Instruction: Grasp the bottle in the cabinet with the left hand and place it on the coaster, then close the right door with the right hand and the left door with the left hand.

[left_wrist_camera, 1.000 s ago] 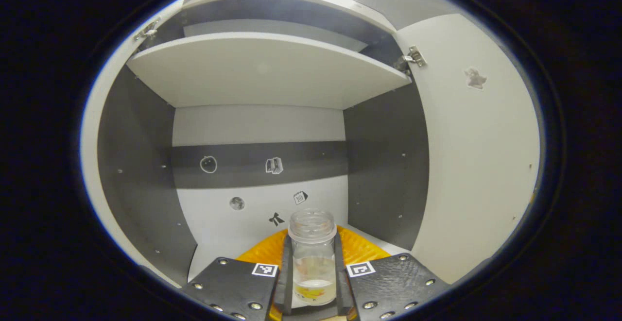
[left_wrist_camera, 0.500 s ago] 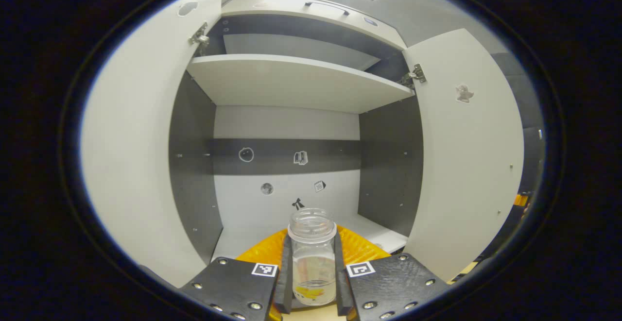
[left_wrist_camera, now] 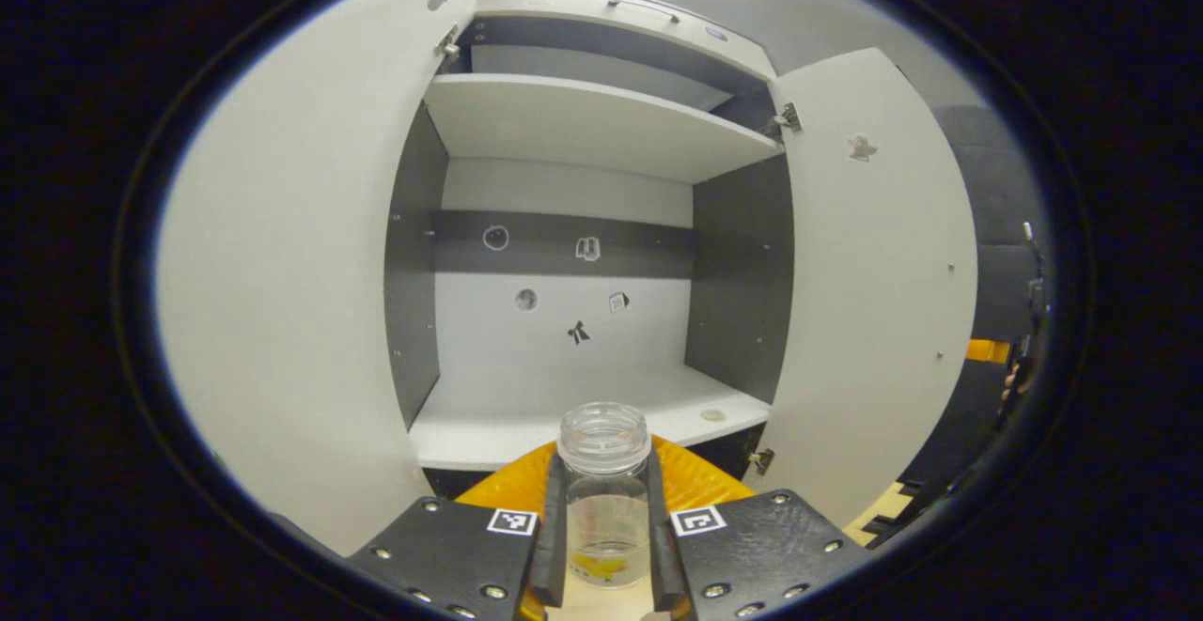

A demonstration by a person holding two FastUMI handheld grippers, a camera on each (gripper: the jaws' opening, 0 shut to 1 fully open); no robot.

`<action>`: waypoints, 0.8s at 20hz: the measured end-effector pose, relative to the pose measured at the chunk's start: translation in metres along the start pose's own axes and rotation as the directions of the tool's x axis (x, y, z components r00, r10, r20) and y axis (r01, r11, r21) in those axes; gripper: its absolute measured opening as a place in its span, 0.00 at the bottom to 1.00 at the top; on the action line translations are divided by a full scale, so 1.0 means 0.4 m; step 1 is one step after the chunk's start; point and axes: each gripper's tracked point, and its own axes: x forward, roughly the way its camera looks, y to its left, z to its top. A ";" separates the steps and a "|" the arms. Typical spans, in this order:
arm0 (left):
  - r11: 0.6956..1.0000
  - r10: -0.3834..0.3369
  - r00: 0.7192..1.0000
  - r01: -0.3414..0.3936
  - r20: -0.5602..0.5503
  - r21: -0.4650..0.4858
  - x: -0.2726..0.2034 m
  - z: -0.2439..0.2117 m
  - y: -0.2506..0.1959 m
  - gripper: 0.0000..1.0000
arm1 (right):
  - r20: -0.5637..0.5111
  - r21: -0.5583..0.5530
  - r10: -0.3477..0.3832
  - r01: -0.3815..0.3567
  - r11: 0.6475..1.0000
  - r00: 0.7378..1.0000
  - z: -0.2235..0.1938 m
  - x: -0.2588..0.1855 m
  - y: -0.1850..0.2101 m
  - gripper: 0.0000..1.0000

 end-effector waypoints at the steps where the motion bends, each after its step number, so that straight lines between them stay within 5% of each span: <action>1: 1.000 -0.012 1.000 0.011 -0.006 -0.008 -0.005 -0.023 -0.007 0.34 | 0.000 -0.004 0.004 -0.004 1.000 1.000 0.000 -0.006 0.002 0.94; 16: 0.977 -0.183 0.968 0.159 -0.171 -0.145 -0.027 -0.455 -0.153 0.37 | -0.064 -0.033 -0.004 0.002 0.999 0.998 -0.054 -0.074 0.029 0.97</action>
